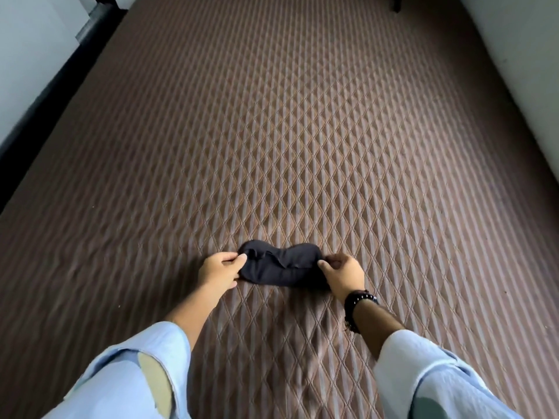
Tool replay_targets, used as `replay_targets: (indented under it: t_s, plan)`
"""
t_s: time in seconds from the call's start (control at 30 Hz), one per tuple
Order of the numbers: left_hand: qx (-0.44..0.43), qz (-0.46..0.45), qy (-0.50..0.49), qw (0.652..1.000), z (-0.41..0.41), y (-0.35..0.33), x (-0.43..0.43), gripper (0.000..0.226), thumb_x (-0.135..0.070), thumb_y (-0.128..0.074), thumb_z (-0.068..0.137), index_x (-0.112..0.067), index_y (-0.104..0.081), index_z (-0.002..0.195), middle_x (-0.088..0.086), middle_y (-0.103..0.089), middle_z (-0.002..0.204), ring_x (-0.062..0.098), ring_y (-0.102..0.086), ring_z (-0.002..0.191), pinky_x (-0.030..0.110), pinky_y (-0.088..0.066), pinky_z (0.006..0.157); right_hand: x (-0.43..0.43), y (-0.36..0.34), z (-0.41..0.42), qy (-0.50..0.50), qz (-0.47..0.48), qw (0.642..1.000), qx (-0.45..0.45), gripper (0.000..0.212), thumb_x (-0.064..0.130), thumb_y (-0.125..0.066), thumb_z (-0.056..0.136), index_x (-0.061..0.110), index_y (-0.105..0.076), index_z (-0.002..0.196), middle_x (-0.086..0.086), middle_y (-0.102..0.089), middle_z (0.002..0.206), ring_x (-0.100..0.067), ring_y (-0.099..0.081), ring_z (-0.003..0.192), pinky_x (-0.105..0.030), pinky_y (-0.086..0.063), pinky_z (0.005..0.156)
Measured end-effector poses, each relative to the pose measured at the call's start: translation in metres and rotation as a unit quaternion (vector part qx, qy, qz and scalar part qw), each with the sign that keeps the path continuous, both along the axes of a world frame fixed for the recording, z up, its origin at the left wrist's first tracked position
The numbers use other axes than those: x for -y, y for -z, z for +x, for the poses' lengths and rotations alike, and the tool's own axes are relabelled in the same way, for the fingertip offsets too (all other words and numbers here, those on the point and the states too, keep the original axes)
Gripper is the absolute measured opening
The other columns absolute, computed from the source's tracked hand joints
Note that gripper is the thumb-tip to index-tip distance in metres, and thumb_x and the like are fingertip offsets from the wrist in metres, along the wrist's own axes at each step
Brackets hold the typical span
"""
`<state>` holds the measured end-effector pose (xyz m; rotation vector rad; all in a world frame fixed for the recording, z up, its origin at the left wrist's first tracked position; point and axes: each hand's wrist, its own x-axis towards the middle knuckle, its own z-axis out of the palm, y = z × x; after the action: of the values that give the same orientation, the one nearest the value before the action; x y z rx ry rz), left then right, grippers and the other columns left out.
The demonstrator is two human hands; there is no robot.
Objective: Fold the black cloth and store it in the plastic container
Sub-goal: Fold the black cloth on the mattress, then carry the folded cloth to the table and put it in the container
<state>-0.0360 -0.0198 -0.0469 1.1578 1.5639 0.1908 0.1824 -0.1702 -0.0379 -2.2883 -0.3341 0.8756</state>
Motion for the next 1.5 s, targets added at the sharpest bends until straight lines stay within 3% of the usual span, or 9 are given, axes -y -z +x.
replay_targets:
  t_s: [0.23,0.57,0.77,0.87,1.07,1.17,1.23,1.33,1.5]
  plan:
    - [-0.044,0.096,-0.039,0.994,0.014,-0.01,0.013,0.025,-0.035,-0.071,0.091,-0.018,-0.074,0.108,-0.008,-0.068,0.083,0.028,-0.073,0.093,0.035,-0.061,0.075,0.007,0.013,0.004,0.063,0.064,0.988,-0.123,0.011,0.017,-0.079,0.083,0.015,-0.069,0.085,-0.01,-0.075,0.092,-0.02,-0.066,0.082,-0.044,-0.057,0.09]
    - [-0.117,0.347,0.23,0.902,0.092,-0.043,0.097,0.02,-0.043,-0.067,0.088,-0.028,-0.072,0.098,-0.008,-0.078,0.097,0.023,-0.069,0.096,0.036,-0.054,0.074,0.009,0.005,-0.007,0.091,0.123,0.973,-0.174,0.007,0.008,-0.072,0.088,0.011,-0.066,0.088,-0.011,-0.071,0.089,-0.021,-0.064,0.083,-0.045,-0.055,0.091]
    - [-0.019,0.246,0.272,0.93,0.086,-0.032,0.098,0.027,-0.032,-0.06,0.098,-0.028,-0.075,0.12,-0.008,-0.078,0.118,0.018,-0.071,0.109,0.038,-0.059,0.091,0.009,-0.001,-0.002,0.134,0.121,0.962,-0.206,0.036,0.037,-0.045,0.101,0.012,-0.071,0.095,-0.004,-0.07,0.085,-0.016,-0.062,0.074,-0.031,-0.05,0.068]
    - [-0.049,0.294,0.221,0.929,0.066,-0.027,0.084,0.026,-0.028,-0.061,0.098,-0.027,-0.076,0.119,-0.005,-0.072,0.121,0.019,-0.067,0.111,0.039,-0.056,0.094,0.003,-0.006,-0.003,0.052,0.09,0.98,-0.17,0.04,0.06,-0.063,0.084,0.022,-0.069,0.094,0.006,-0.071,0.09,-0.012,-0.066,0.082,-0.03,-0.053,0.077]
    - [-0.048,0.193,0.212,0.957,0.051,-0.02,0.086,0.035,-0.028,-0.059,0.101,-0.024,-0.068,0.135,0.001,-0.065,0.132,0.019,-0.067,0.107,0.034,-0.054,0.097,0.0,-0.017,-0.01,0.002,0.054,0.991,-0.122,0.013,0.025,-0.063,0.093,0.013,-0.065,0.095,-0.009,-0.072,0.099,-0.024,-0.07,0.09,-0.042,-0.06,0.082]
    - [0.025,-0.037,0.033,0.998,0.059,-0.037,0.095,0.058,-0.052,-0.064,0.095,-0.018,-0.055,0.142,0.004,-0.067,0.132,0.023,-0.068,0.108,0.04,-0.055,0.099,0.014,-0.033,-0.018,0.126,0.166,0.946,-0.25,0.009,0.012,-0.059,0.098,0.012,-0.053,0.091,-0.01,-0.063,0.091,-0.017,-0.063,0.07,-0.032,-0.056,0.057]
    - [0.129,-0.192,-0.001,0.973,0.07,-0.058,0.102,0.053,-0.06,-0.064,0.092,-0.024,-0.058,0.131,0.004,-0.069,0.127,0.026,-0.069,0.112,0.046,-0.056,0.1,0.025,-0.05,-0.019,0.155,0.202,0.924,-0.285,0.009,0.009,-0.057,0.099,0.011,-0.051,0.092,-0.01,-0.062,0.085,-0.011,-0.061,0.054,-0.026,-0.052,0.05]
    - [0.194,-0.178,-0.026,0.964,0.095,-0.094,0.11,0.04,-0.032,-0.067,0.099,-0.01,-0.059,0.132,0.011,-0.074,0.111,0.025,-0.073,0.098,0.037,-0.058,0.082,0.043,-0.088,-0.014,0.133,0.211,0.919,-0.306,0.009,0.011,-0.06,0.097,0.013,-0.055,0.09,-0.006,-0.066,0.082,-0.009,-0.063,0.055,-0.026,-0.052,0.053]
    - [0.21,-0.124,0.069,0.967,0.136,-0.171,0.133,0.037,-0.006,-0.053,0.106,0.001,-0.052,0.142,0.024,-0.061,0.14,0.037,-0.063,0.12,0.044,-0.053,0.093,0.096,-0.179,0.014,0.121,0.2,0.938,-0.257,0.033,0.043,-0.071,0.087,0.018,-0.063,0.108,0.0,-0.071,0.102,-0.016,-0.068,0.093,-0.035,-0.052,0.073]
